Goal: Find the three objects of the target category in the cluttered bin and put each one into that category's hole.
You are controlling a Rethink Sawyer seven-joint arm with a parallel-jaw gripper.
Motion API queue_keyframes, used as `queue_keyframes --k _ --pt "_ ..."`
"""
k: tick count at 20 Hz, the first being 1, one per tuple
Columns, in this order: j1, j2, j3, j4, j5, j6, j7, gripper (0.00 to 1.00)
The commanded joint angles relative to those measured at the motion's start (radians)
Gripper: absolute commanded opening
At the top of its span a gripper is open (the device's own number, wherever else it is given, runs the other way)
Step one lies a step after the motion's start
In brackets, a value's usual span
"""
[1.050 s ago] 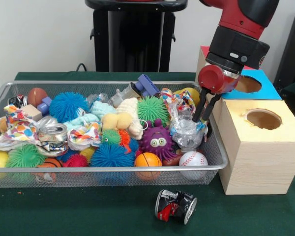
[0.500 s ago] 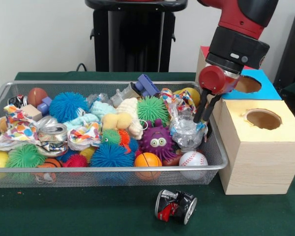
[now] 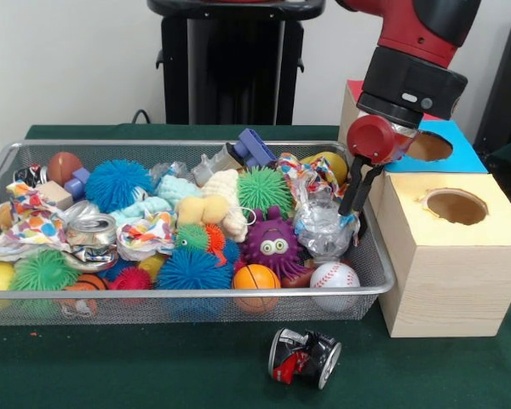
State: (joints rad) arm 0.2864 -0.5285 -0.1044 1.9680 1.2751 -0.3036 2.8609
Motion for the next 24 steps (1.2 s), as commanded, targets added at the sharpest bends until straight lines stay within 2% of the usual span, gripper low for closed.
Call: queue_keyframes --k 1,4,9,15,24 --pt "-0.052 0.159 0.12 0.013 -0.022 0.068 0.201 1.0" --pt "-0.045 0.163 0.116 0.013 -0.005 0.07 0.187 1.0" --pt "-0.055 0.166 0.118 0.013 -0.02 0.076 0.183 1.0" --pt "-0.077 0.179 0.119 0.015 -0.055 0.07 0.193 1.0" --pt "-0.14 0.19 0.148 0.025 -0.147 0.053 0.242 1.0"
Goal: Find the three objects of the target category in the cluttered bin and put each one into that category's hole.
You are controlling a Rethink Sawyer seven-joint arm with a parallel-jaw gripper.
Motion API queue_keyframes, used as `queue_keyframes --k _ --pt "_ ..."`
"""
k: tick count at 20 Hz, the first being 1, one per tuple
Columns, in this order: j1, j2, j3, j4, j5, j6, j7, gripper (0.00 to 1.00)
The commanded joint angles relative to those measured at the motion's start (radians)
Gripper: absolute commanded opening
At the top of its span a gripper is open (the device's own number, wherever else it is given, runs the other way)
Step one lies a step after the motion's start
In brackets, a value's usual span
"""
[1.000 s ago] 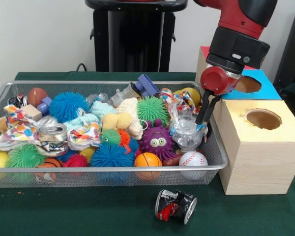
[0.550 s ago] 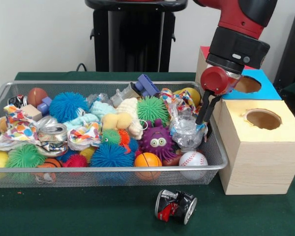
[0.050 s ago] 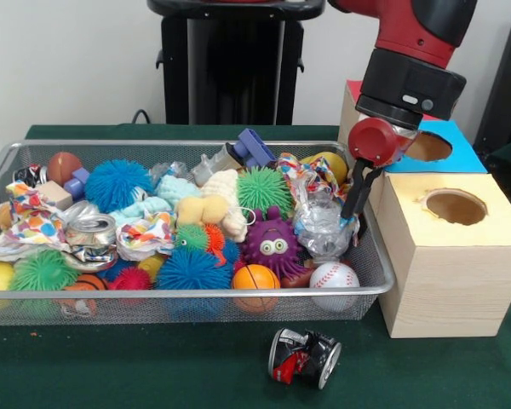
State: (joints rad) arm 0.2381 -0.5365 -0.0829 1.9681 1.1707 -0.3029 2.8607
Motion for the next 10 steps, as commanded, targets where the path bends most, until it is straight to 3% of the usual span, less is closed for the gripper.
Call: queue_keyframes --k 1,10 --pt "-0.095 0.199 0.128 0.026 -0.045 0.05 0.245 1.0" --pt "-0.135 0.191 0.144 0.044 -0.092 0.048 0.266 1.0"
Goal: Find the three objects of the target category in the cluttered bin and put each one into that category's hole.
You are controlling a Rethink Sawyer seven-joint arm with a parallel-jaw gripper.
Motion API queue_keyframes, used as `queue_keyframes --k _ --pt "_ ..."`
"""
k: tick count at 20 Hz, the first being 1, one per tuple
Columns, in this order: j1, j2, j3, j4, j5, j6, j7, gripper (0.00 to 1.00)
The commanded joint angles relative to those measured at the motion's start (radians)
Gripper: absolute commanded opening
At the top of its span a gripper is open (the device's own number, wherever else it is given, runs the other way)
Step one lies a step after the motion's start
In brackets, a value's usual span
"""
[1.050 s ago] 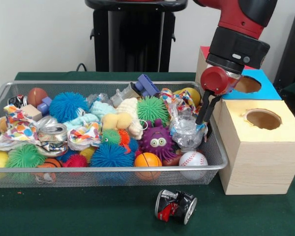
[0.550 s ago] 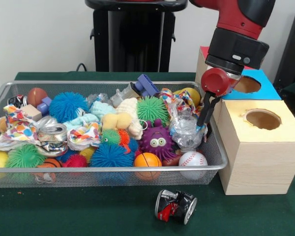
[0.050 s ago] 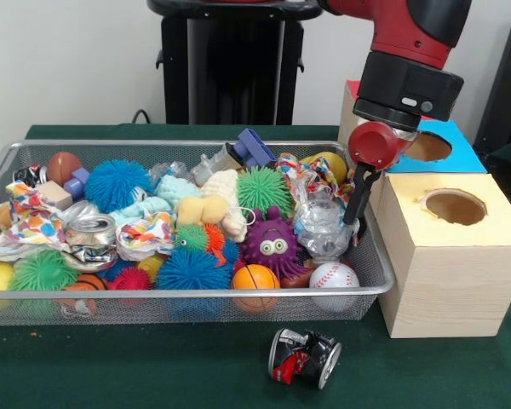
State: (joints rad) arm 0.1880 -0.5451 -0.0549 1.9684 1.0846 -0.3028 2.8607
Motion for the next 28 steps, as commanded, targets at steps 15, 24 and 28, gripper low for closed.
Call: queue_keyframes --k 15,24,28 --pt "0.1 0.061 0.065 0.147 0.53 0.096 -0.167 1.0" --pt "-0.146 -0.229 0.601 0.292 1.06 -0.337 -0.542 1.0" --pt "-0.173 -0.244 0.649 0.312 1.076 -0.36 -0.534 1.0"
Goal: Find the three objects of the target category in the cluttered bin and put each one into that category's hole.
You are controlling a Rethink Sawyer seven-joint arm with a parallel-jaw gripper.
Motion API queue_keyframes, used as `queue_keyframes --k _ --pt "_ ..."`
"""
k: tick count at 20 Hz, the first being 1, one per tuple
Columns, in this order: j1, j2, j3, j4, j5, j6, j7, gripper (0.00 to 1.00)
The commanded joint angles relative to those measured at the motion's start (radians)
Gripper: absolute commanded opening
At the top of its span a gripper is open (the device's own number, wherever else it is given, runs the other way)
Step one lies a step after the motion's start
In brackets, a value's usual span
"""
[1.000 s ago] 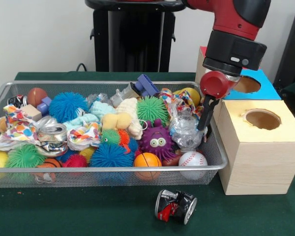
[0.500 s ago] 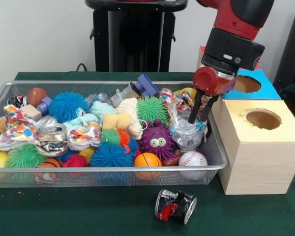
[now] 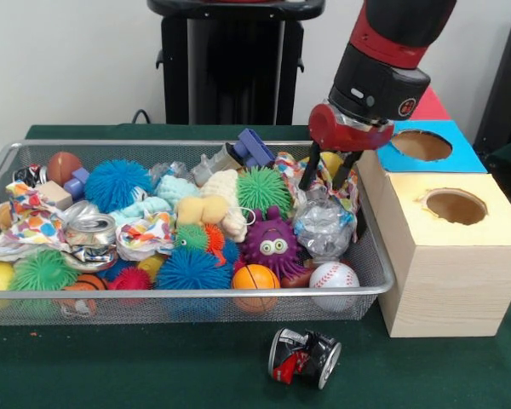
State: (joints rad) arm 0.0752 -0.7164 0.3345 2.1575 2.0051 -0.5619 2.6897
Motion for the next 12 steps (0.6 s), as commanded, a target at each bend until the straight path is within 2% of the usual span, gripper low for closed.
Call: queue_keyframes --k 1,6,12 --pt "-0.066 -0.07 0.263 0.126 0.147 -0.101 -0.358 1.0" --pt "-0.068 -0.019 0.208 0.121 -0.001 -0.058 -0.287 1.0" --pt "-0.065 -0.016 0.177 0.127 -0.08 -0.044 -0.255 1.0"
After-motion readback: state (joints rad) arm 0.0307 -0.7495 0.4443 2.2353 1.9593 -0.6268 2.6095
